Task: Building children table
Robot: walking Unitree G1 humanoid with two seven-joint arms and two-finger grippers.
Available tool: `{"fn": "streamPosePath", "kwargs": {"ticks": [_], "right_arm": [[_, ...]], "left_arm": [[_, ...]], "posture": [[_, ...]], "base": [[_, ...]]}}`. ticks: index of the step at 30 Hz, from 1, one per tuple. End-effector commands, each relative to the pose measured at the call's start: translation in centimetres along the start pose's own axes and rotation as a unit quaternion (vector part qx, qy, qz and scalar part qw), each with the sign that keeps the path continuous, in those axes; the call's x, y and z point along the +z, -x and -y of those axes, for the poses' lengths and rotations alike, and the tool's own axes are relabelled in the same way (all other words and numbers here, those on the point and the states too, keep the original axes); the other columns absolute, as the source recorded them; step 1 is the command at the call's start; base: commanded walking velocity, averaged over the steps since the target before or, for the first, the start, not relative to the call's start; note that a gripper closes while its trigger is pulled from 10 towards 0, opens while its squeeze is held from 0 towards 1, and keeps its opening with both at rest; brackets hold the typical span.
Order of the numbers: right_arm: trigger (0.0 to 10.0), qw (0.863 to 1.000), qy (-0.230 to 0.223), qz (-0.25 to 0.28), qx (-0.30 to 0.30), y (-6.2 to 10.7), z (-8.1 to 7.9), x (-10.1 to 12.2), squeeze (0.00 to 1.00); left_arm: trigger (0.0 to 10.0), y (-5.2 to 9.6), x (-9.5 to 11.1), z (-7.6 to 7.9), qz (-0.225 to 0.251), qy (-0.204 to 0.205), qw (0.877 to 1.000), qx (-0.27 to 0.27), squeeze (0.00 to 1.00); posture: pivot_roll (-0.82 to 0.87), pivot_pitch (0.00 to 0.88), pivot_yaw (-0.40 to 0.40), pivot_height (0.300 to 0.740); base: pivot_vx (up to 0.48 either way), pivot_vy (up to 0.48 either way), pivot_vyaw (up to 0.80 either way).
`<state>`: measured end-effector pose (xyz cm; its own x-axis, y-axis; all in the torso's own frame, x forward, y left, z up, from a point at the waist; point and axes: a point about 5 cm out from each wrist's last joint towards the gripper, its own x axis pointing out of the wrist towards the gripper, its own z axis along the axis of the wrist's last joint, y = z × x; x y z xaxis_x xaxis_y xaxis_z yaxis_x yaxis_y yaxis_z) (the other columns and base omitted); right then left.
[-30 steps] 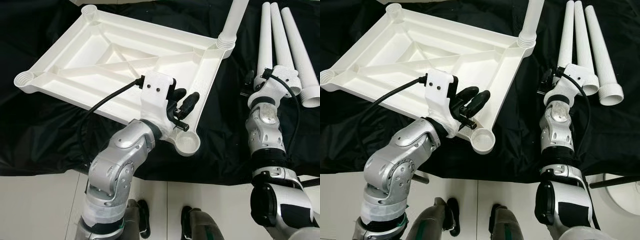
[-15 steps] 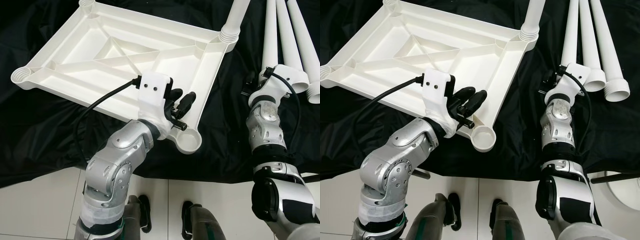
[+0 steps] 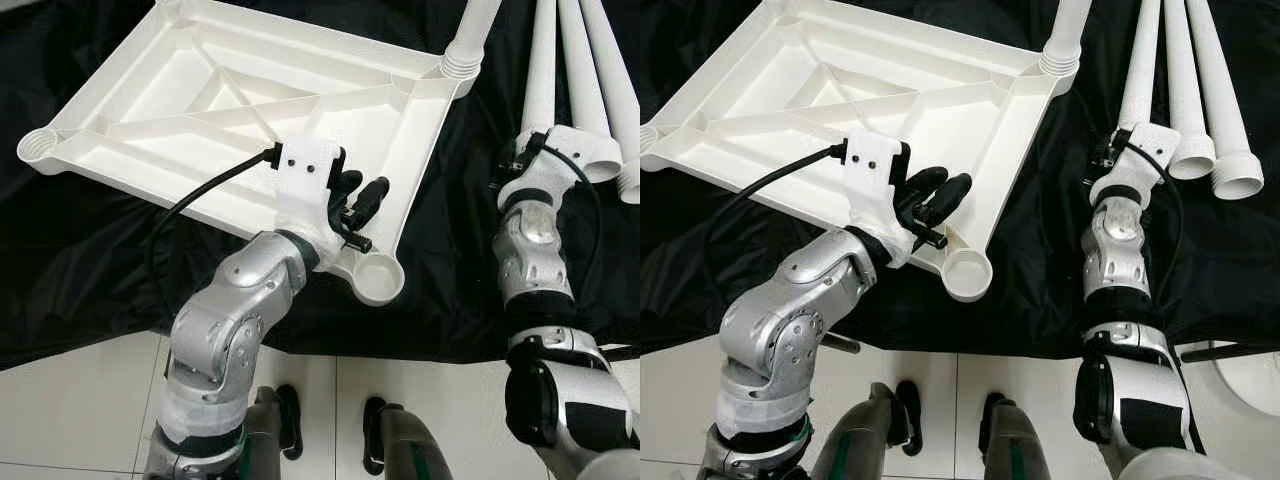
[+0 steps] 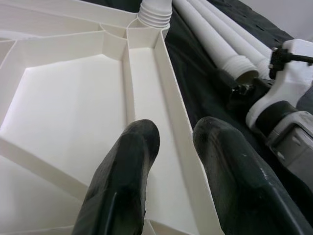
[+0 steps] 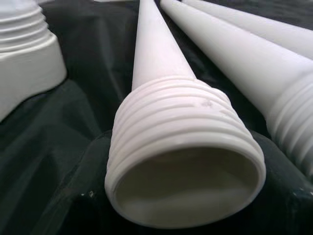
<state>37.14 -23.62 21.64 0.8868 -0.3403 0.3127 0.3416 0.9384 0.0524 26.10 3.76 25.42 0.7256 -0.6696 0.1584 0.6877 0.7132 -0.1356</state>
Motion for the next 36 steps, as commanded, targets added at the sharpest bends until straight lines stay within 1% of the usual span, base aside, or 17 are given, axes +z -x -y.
{"fn": "streamPosePath", "kwargs": {"ticks": [1,2,3,5,6,9,12,14,19,20,21,24,28,31,32,33,36], "right_arm": [[10.0,1.0,0.0,0.024,0.008,0.4,-0.1,0.3,0.0],[10.0,0.999,0.004,0.045,0.012,0.6,0.0,0.7,0.0],[10.0,0.999,0.004,0.045,0.012,0.6,0.0,0.7,0.0],[10.0,0.995,0.01,0.092,0.026,1.3,0.1,1.8,0.0],[10.0,0.995,0.01,0.092,0.026,1.3,0.1,1.8,0.0],[10.0,0.99,0.017,0.133,0.037,2.1,0.2,2.9,0.0],[10.0,0.987,0.021,0.147,0.053,2.6,0.1,3.4,0.0],[10.0,0.985,0.014,0.16,0.065,3.0,-0.2,4.0,0.0],[10.0,0.983,0.01,0.171,0.069,3.3,-0.3,4.6,0.0],[10.0,0.976,0.006,0.202,0.075,3.5,-0.5,6.1,0.0],[10.0,0.975,0.006,0.208,0.078,3.5,-0.6,6.4,0.0],[10.0,0.974,0.007,0.214,0.081,3.5,-0.7,6.7,0.0],[10.0,0.964,0.01,0.248,0.091,3.6,-1.3,8.5,0.0],[10.0,0.959,0.01,0.265,0.095,3.6,-1.5,9.4,0.0],[10.0,0.948,0.014,0.301,0.099,3.8,-1.9,11.1,0.0],[10.0,0.948,0.014,0.301,0.099,3.8,-1.9,11.1,0.0],[10.0,0.939,0.011,0.327,0.102,3.9,-2.3,12.4,0.0]], "left_arm": [[10.0,0.0,-0.1,-0.3,0.0,0.005,1.0,0.004,0.0],[10.0,0.0,0.1,-0.4,0.002,0.003,1.0,0.001,0.0],[10.0,0.0,0.1,-0.4,0.002,0.003,1.0,0.001,0.0],[10.0,-0.1,0.4,-0.7,0.008,0.003,1.0,-0.006,0.0],[10.0,-0.1,0.4,-0.7,0.008,0.003,1.0,-0.006,0.0],[10.0,-0.3,0.6,-1.3,0.008,0.002,1.0,-0.015,0.0],[10.0,-0.4,1.0,-1.5,0.009,-0.006,1.0,-0.027,0.0],[10.0,-0.6,1.2,-1.9,0.008,-0.008,0.999,-0.035,0.0],[10.0,-0.8,1.3,-2.1,0.007,-0.005,0.999,-0.038,0.0],[10.0,-1.0,1.6,-2.2,0.007,-0.004,0.999,-0.052,0.0],[10.0,-1.1,1.7,-2.3,0.007,-0.007,0.998,-0.055,0.0],[10.0,-1.1,1.7,-2.4,0.007,-0.013,0.998,-0.056,0.0],[10.0,-1.2,1.6,-2.8,0.002,-0.022,0.998,-0.066,0.0],[10.0,-1.4,1.6,-2.9,-0.002,-0.027,0.997,-0.07,0.0],[10.0,-1.7,1.7,-3.1,-0.002,-0.035,0.997,-0.074,0.0],[10.0,-1.7,1.7,-3.1,-0.002,-0.035,0.997,-0.074,0.0],[10.0,-1.9,2.0,-3.3,-0.001,-0.035,0.996,-0.077,0.0]], "posture": [[0.05,0.266,0.095,0.74],[0.04,0.256,0.096,0.74],[0.04,0.256,0.096,0.74],[0.03,0.245,0.097,0.74],[0.03,0.245,0.097,0.74],[0.02,0.227,0.098,0.74],[0.02,0.218,0.098,0.74],[0.0,0.18,0.099,0.74],[0.0,0.177,0.099,0.74],[-0.01,0.149,0.098,0.74],[-0.01,0.131,0.098,0.74],[-0.01,0.125,0.098,0.74],[-0.02,0.095,0.101,0.74],[-0.02,0.083,0.103,0.74],[-0.02,0.063,0.108,0.74],[-0.02,0.063,0.108,0.74],[-0.03,0.052,0.114,0.74]], "base": [[0.0,0.0,0.0],[0.0,0.0,0.0],[0.0,0.0,0.0],[0.0,0.0,0.0],[0.0,0.0,0.0],[0.0,0.0,0.0],[0.0,0.0,0.0],[0.0,0.0,0.0],[0.0,0.0,0.0],[0.0,0.0,0.0],[0.0,0.0,0.0],[0.0,0.0,0.0],[0.0,0.0,0.0],[0.0,0.0,0.0],[0.0,0.0,0.0],[0.0,0.0,0.0],[0.0,0.0,0.0]]}}
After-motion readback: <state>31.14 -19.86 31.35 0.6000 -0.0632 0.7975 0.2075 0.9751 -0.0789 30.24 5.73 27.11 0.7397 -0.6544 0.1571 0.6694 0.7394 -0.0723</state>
